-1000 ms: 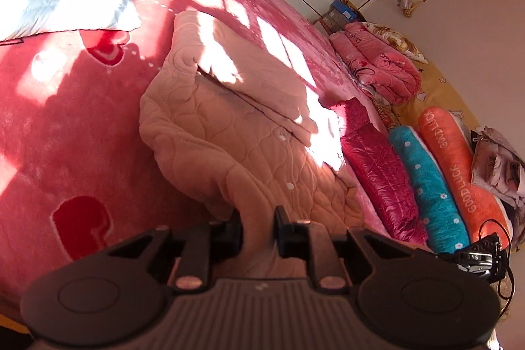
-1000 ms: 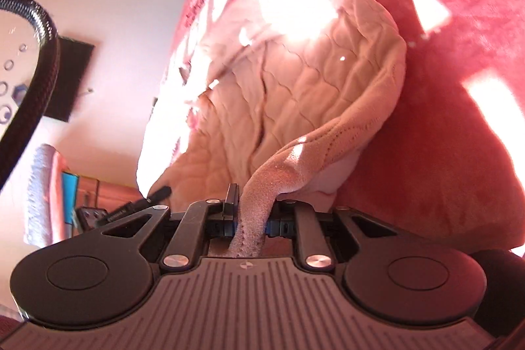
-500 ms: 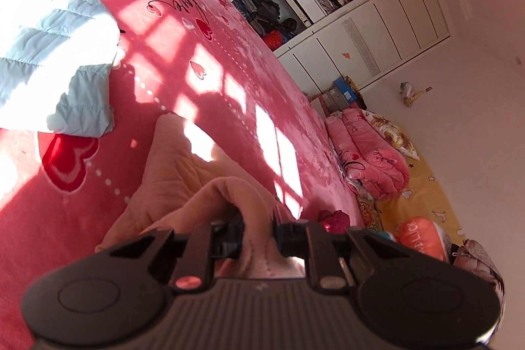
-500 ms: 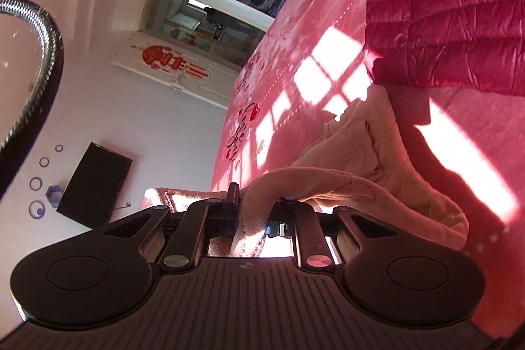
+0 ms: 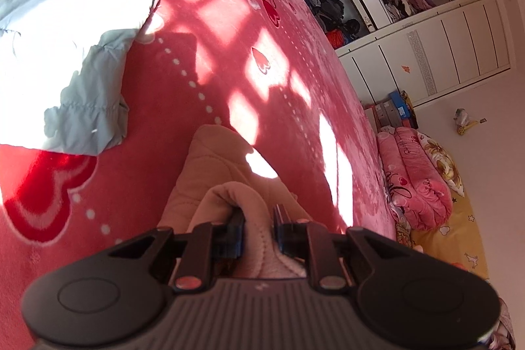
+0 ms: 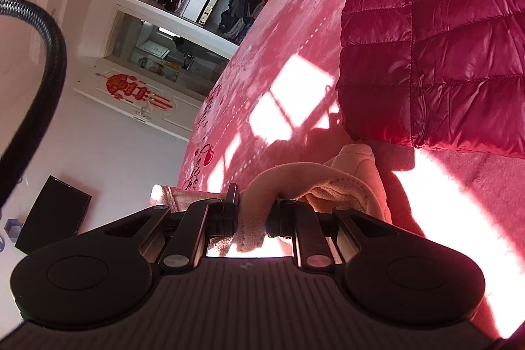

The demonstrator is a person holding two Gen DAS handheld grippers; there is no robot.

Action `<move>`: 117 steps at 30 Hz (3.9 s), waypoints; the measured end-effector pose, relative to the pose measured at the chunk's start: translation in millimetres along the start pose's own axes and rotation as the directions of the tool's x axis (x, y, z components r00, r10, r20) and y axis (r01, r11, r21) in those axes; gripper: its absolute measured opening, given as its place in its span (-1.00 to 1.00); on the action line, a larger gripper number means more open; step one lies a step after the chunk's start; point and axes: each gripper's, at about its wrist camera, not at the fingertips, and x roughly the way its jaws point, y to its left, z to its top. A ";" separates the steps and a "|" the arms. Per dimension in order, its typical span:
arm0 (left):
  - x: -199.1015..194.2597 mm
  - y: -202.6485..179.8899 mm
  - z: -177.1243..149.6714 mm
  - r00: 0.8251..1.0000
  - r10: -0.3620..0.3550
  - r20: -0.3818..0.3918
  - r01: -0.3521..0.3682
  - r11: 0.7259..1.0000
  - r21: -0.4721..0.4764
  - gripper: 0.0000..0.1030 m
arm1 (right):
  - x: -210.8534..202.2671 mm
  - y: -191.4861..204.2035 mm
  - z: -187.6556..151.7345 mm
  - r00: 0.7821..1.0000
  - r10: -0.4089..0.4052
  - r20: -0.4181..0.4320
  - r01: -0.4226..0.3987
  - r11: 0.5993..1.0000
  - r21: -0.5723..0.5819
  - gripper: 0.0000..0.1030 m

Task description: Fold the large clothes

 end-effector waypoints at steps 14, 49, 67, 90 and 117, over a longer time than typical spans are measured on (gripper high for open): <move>-20.4 -19.5 9.5 0.995 -0.033 0.098 0.026 0.997 0.073 -0.07 | -22.2 -11.4 -10.1 0.997 0.023 0.069 -0.025 0.999 0.028 0.10; 82.2 -65.9 -59.0 0.967 0.163 0.194 -0.251 0.726 0.640 -0.60 | 45.3 45.1 -96.4 0.933 -0.324 0.154 0.336 0.636 -0.695 0.99; 70.5 -153.2 -129.2 0.995 -0.035 0.089 -0.042 0.676 0.736 -0.37 | -3.8 30.2 -49.5 0.948 -0.291 0.132 0.315 0.782 -0.538 1.00; 141.8 -145.8 -146.8 0.986 0.095 0.139 -0.166 0.673 0.721 -0.36 | -4.8 -24.4 -39.1 0.940 -0.330 0.089 0.339 0.869 -0.360 1.00; -38.6 -124.8 -200.6 0.949 0.199 0.245 -0.315 0.601 0.734 0.53 | -96.2 20.2 -100.3 0.928 -0.336 0.161 0.372 0.812 -0.449 1.00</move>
